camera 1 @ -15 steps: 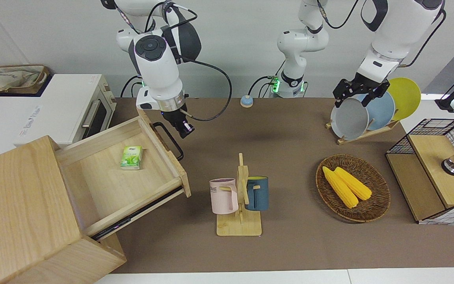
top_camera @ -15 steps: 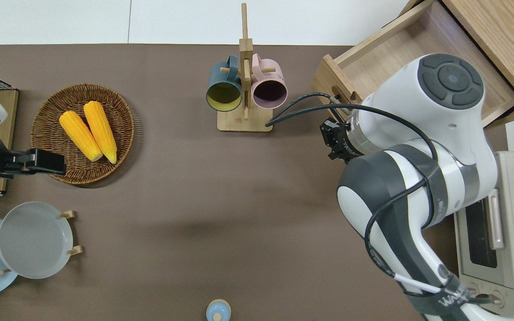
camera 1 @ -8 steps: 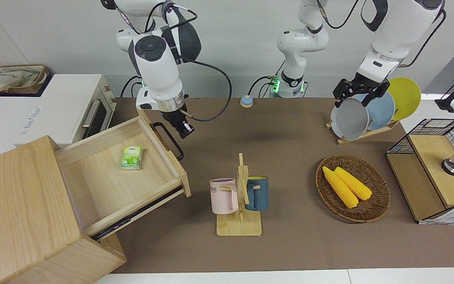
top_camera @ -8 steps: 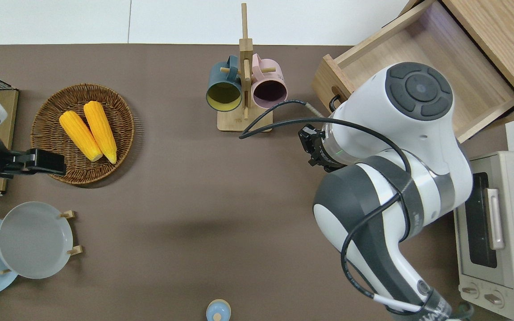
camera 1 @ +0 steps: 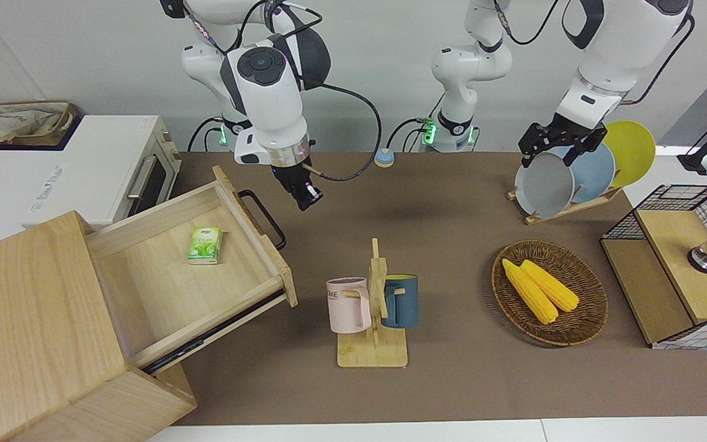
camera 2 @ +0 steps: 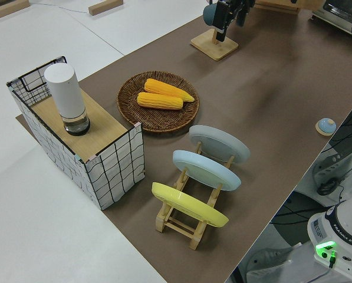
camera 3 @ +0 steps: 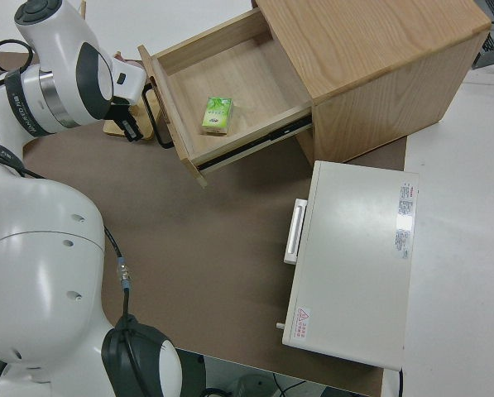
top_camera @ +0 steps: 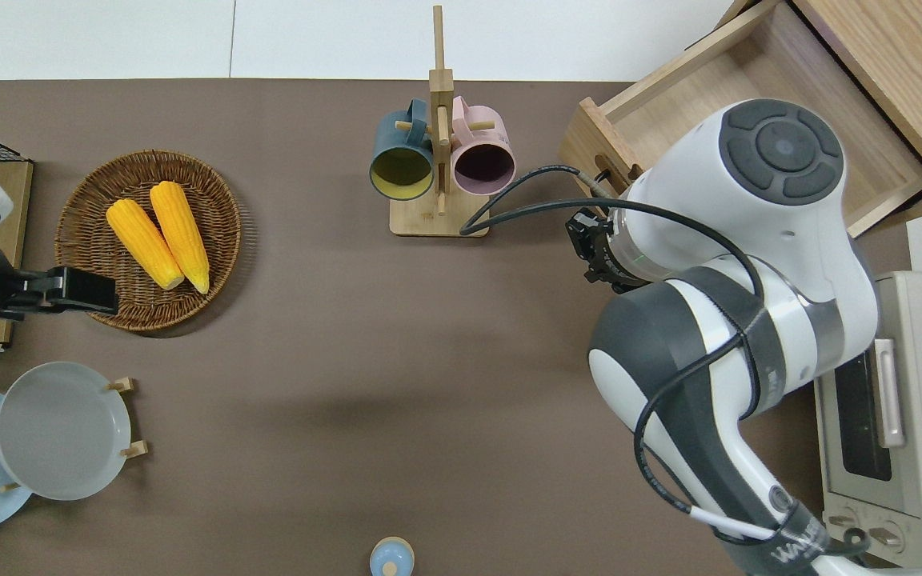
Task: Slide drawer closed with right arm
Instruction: 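Push the drawer front away from the robot with the right gripper, then keep pushing the drawer farther in until it sits flush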
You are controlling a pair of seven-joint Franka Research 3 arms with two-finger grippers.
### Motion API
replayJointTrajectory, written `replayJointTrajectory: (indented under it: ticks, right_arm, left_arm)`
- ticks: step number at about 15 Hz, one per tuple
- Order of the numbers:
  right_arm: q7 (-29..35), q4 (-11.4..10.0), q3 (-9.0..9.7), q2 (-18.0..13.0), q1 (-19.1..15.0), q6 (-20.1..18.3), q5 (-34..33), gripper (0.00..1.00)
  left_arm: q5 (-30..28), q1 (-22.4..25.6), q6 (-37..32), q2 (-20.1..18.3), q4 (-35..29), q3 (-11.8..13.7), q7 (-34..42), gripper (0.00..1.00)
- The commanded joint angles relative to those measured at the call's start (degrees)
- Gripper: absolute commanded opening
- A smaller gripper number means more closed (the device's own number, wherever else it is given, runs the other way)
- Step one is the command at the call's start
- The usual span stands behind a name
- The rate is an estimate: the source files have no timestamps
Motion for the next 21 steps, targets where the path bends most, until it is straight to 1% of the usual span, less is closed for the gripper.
replayJointTrajectory:
  ticks: [1, 2, 4, 7, 12, 14, 16, 17, 20, 21]
  right_arm:
    - [-2.7, 0.9, 1.08, 0.8, -2.1, 0.4, -1.1, 0.0]
    - [-4.3, 0.9, 1.08, 0.8, -2.4, 0.4, -1.0, 0.0]
    - [-5.2, 0.8, 1.08, 0.8, -2.7, 0.4, -1.2, 0.0]
    - [-7.2, 0.8, 1.08, 1.0, -4.2, 0.6, -2.3, 0.0]
    - [-11.7, 0.8, 0.55, 1.5, -6.9, 0.7, -3.3, 0.0]
    - [-11.8, 0.8, 0.29, 1.6, -8.2, 1.9, -3.2, 0.0]
    - [-11.2, 0.8, -1.72, 1.7, -8.0, 2.7, -2.4, 0.0]
    - [-11.1, 0.8, -2.43, 1.7, -7.7, 3.1, -2.4, 0.0]
    - [-11.0, 0.8, -6.64, 1.7, -6.7, 3.3, 0.8, 0.0]
    - [-10.7, 0.8, -7.09, 1.7, -6.6, 4.7, 2.0, 0.0]
  left_arm:
    - [0.7, -0.3, -0.7, -0.6, -0.3, 0.3, 0.4, 1.0]
    - [0.6, -0.3, -0.7, -0.6, -0.3, 0.3, 0.4, 1.0]
    - [0.7, -0.3, -0.7, -0.6, -0.3, 0.3, 0.4, 1.0]
    - [0.7, -0.3, -0.7, -0.6, -0.3, 0.3, 0.4, 1.0]
    - [0.7, -0.3, -0.7, -0.6, -0.3, 0.3, 0.4, 1.0]
    - [0.7, -0.3, -0.7, -0.6, -0.3, 0.3, 0.4, 1.0]
    - [0.7, -0.3, -0.7, -0.6, -0.3, 0.3, 0.4, 1.0]
    - [0.7, -0.3, -0.7, -0.6, -0.3, 0.3, 0.4, 1.0]
    - [0.7, -0.3, -0.7, -0.6, -0.3, 0.3, 0.4, 1.0]
    - [0.7, -0.3, -0.7, -0.6, -0.3, 0.3, 0.4, 1.0]
